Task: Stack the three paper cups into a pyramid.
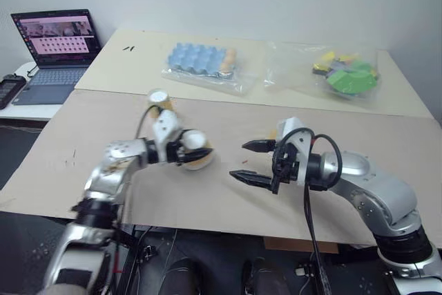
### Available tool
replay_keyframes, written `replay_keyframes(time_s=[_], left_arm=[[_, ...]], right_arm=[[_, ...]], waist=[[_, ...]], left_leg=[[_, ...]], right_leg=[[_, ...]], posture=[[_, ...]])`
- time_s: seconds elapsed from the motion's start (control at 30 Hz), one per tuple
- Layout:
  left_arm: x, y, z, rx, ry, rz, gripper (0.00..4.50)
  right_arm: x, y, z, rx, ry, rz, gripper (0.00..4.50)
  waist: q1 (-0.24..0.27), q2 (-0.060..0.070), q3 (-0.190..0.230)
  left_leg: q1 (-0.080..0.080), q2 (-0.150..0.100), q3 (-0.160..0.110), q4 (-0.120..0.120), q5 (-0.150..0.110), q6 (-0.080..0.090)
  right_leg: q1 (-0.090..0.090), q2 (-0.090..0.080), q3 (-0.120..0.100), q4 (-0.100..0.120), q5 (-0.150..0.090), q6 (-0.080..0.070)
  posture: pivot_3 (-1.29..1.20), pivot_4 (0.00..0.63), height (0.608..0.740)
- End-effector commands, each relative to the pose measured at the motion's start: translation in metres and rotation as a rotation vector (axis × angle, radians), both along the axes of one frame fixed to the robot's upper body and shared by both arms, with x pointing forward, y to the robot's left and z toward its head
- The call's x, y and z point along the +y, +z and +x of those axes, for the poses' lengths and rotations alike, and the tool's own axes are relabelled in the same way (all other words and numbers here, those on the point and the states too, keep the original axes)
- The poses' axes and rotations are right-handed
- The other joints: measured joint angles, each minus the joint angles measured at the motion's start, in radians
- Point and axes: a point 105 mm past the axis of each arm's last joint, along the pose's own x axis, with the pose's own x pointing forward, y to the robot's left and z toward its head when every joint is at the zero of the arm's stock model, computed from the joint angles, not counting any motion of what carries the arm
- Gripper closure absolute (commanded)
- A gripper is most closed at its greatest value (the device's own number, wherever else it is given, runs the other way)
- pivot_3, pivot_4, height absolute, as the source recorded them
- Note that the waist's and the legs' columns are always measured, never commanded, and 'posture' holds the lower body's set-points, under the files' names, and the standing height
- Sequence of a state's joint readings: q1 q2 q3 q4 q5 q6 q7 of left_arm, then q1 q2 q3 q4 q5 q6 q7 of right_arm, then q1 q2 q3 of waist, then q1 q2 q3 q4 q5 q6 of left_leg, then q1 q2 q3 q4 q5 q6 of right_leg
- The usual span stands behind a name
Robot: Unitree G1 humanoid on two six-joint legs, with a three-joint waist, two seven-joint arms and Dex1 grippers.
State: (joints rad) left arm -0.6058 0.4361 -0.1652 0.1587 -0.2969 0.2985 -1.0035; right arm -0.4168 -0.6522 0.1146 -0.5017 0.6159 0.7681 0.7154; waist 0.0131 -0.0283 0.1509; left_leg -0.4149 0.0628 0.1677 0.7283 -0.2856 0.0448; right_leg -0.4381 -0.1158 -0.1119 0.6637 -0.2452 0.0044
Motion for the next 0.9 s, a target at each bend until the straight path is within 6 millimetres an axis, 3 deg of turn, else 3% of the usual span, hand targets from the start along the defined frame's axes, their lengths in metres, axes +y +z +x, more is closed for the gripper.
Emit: replay_keyframes(time_s=[0.03,0.17,0.23,0.27,0.3,0.5,0.77,0.9], left_arm=[[-0.021,-0.006,0.006,-0.019,-0.045,0.031,1.8],[-0.032,-0.023,0.01,-0.009,-0.07,0.083,1.8],[-0.031,-0.021,0.01,-0.008,-0.082,0.066,0.8],[-0.029,-0.018,0.009,-0.007,-0.086,0.054,0.61],[-0.027,-0.016,0.009,-0.011,-0.09,0.048,0.08],[-0.005,0.023,0.002,-0.07,-0.043,-0.013,0.08],[0.059,0.07,-0.049,-0.037,0.156,-0.094,0.08],[0.11,0.066,-0.034,-0.019,0.544,-0.19,0.08]], right_arm=[[-0.004,0.01,0.004,-0.052,-0.029,0.009,0.0],[-0.005,0.012,0.003,-0.057,-0.04,0.011,0.0],[-0.008,0.013,0.003,-0.062,-0.053,0.007,0.0],[-0.009,0.013,0.004,-0.062,-0.058,0.01,0.0],[-0.01,0.012,0.004,-0.061,-0.062,0.009,0.0],[-0.007,0.01,0.008,-0.054,-0.061,0.018,0.0],[-0.005,0.004,0.013,-0.036,-0.039,0.025,0.0],[-0.006,0.008,0.019,-0.052,-0.043,0.033,0.0]], waist=[[-0.007,0.0,0.0],[-0.013,0.0,0.0],[-0.01,0.0,0.0],[-0.01,0.0,0.0],[-0.01,0.0,0.0],[-0.012,0.0,0.0],[-0.025,0.001,0.0],[-0.02,0.001,0.0]], left_leg=[[0.0,-0.001,0.0,0.0,0.0,0.0],[0.001,0.001,0.0,0.0,0.0,-0.001],[0.001,0.001,0.0,0.0,0.0,0.0],[0.002,0.001,0.0,0.001,0.0,0.0],[0.002,0.002,-0.001,0.001,0.0,0.0],[0.0,0.002,-0.001,0.001,0.0,0.0],[0.0,0.004,-0.002,0.001,0.0,0.0],[0.003,0.004,-0.003,0.001,0.0,0.0]], right_leg=[[0.0,0.0,0.0,0.0,0.0,0.0],[-0.001,0.002,0.001,0.001,0.0,0.0],[0.0,0.002,0.001,0.001,0.0,0.0],[0.001,0.001,0.001,0.001,0.0,0.0],[0.001,0.001,0.001,0.001,0.0,0.0],[-0.001,0.002,0.001,0.001,0.0,0.0],[-0.001,0.001,0.002,0.001,0.0,0.0],[0.002,0.001,0.002,0.001,0.0,0.0]], posture=[[0.0,0.15,0.706],[0.0,0.15,0.706],[0.0,0.15,0.706],[0.0,0.15,0.706],[0.0,0.15,0.706],[0.0,0.15,0.706],[0.0,0.15,0.706],[0.0,0.15,0.706]])
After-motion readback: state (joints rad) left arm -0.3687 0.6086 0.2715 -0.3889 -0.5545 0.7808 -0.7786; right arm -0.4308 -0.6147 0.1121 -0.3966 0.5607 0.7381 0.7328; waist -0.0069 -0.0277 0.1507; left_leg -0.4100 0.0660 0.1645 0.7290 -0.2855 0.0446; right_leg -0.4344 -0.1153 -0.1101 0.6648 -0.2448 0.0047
